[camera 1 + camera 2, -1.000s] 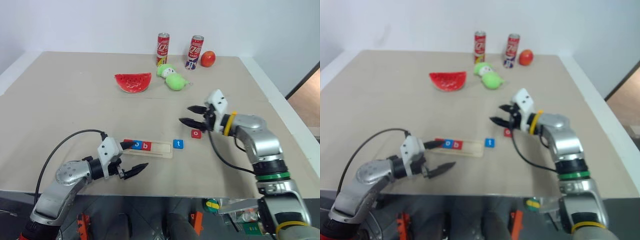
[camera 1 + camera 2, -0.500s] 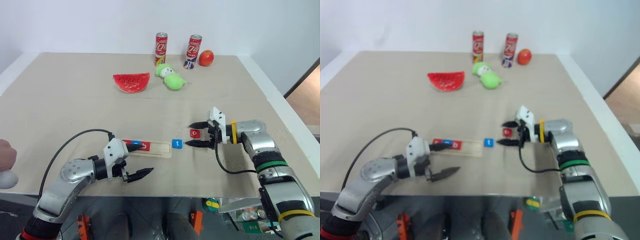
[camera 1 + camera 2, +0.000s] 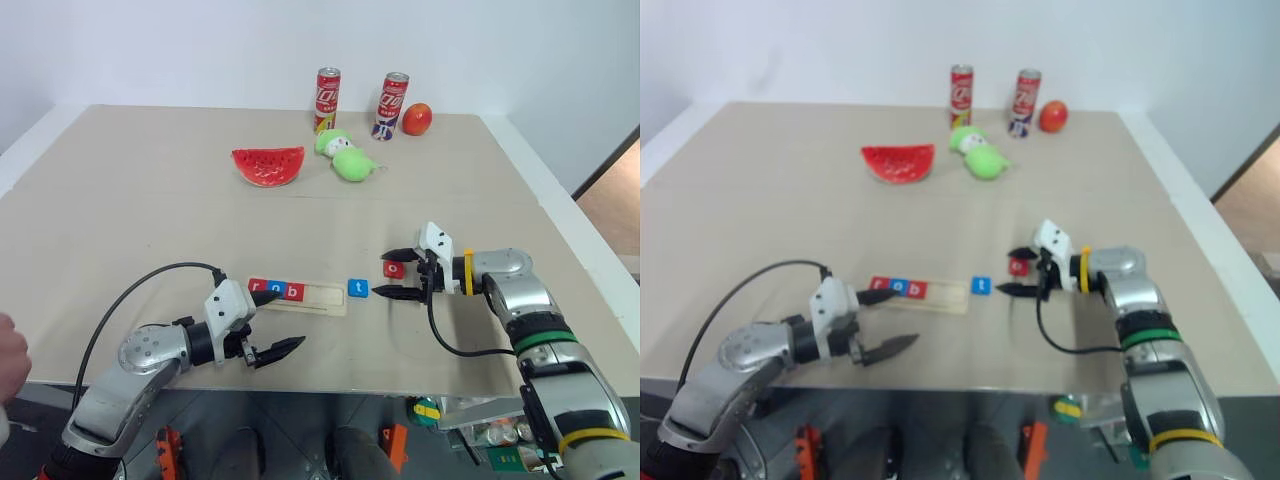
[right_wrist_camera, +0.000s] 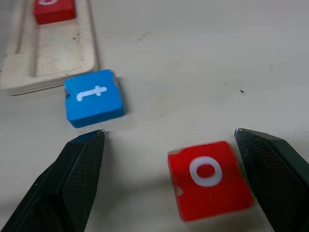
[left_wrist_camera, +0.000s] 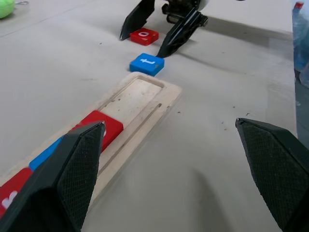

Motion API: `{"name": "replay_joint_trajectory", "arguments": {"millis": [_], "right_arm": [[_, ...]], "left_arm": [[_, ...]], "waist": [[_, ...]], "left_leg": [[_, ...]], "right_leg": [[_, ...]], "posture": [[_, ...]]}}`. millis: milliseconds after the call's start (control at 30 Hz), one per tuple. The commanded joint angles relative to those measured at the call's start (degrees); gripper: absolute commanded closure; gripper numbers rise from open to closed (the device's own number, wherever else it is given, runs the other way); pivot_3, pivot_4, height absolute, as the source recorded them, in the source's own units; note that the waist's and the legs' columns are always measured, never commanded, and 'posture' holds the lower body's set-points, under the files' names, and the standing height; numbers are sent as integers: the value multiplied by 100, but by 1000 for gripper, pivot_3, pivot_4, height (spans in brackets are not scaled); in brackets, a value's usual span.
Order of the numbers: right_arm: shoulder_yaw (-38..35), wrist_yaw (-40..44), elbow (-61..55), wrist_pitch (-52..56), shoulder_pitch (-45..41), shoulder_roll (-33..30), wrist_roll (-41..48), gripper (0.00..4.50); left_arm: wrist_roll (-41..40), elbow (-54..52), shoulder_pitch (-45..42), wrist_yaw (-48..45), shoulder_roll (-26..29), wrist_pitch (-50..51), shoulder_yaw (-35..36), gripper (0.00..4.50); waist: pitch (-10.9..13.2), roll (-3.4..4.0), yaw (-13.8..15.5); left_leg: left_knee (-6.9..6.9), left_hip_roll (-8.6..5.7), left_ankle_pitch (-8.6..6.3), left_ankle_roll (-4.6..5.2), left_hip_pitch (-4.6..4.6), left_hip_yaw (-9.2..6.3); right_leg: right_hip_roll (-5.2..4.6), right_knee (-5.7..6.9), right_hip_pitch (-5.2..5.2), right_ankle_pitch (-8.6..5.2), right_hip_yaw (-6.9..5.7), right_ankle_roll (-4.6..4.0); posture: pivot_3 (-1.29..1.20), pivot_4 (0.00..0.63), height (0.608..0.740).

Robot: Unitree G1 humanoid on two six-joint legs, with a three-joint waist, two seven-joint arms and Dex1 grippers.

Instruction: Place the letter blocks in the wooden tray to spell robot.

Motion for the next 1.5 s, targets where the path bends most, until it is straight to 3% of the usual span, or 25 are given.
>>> {"name": "replay_joint_trajectory", "arguments": {"millis": [33, 167, 333, 433, 467, 633, 800, 1000, 1200, 1500], "right_arm": [[-260, -952, -1563, 1396, 1038, -260, -77, 303], [-485, -1463, -2511, 2033, 1594, -296, -15, 572], [-654, -1836, -3272, 2556, 2037, -242, 113, 2022], [-762, -2124, -3765, 2924, 2277, -208, 236, 3118], [-778, -2213, -3907, 3063, 2336, -205, 270, 3268], [-779, -2449, -4343, 3378, 2518, -211, 368, 3272], [-814, -2319, -4377, 3243, 1806, -148, 604, 3272], [-10, -1509, -4605, 3068, 994, 41, 707, 3272], [775, -1069, -4491, 2888, 796, 353, 522, 3272], [1120, -977, -4000, 2600, 612, 622, 286, 3272]], "left_arm": [[28, -131, 96, 56, 0, -133, 87, 0], [38, -101, 106, 37, 12, -163, 63, 0], [46, 5, 55, -13, 22, -203, 60, 0], [64, 77, 22, -48, 25, -253, 36, 0], [68, 103, 8, -53, 20, -267, 30, 0], [131, 176, 0, -17, -40, -321, 39, 0], [91, 173, 99, 293, -243, -277, 204, 0], [56, 94, 200, 947, -641, -73, 371, 0], [153, 32, 182, 1324, -870, 104, 312, 0], [158, -214, 369, 1446, -870, 159, 265, 0]], "waist": [[-6, -3, 3], [-8, -3, 9], [-14, -8, 38], [-15, -9, 41], [-15, -10, 44], [-15, -10, 47], [-9, -6, 37], [-5, -1, -27], [-5, -2, -5], [-5, -2, -9]], "left_leg": [[1, -3, 0, 0, 0, 0], [5, -7, 0, 0, 0, -3], [6, -9, 1, -1, 2, -1], [7, -10, 1, -1, 5, -1], [6, -10, 1, 0, 4, -3], [4, -10, 1, -1, 2, -2], [4, -9, 1, -1, 0, 3], [2, 4, 3, 2, -5, 3], [-6, 4, 2, 1, -16, -9], [0, -3, 3, 1, -14, -3]], "right_leg": [[-5, 0, 2, 0, 0, 1], [-8, 0, 4, -2, -1, 9], [-10, 0, 6, -3, 0, 18], [-9, 0, 8, -1, 0, 20], [-9, 0, 7, -2, -1, 20], [-9, -2, 6, -5, 0, 23], [-9, -2, 1, -2, 4, 23], [10, -2, -12, 9, 10, 20], [9, -1, -18, -3, -4, 12], [1, -2, -16, 4, 0, 16]], "posture": [[0, 150, 740], [0, 150, 740], [0, 150, 740], [0, 150, 740], [0, 150, 740], [0, 150, 740], [0, 150, 740], [0, 150, 740], [0, 150, 740], [0, 150, 740]]}}
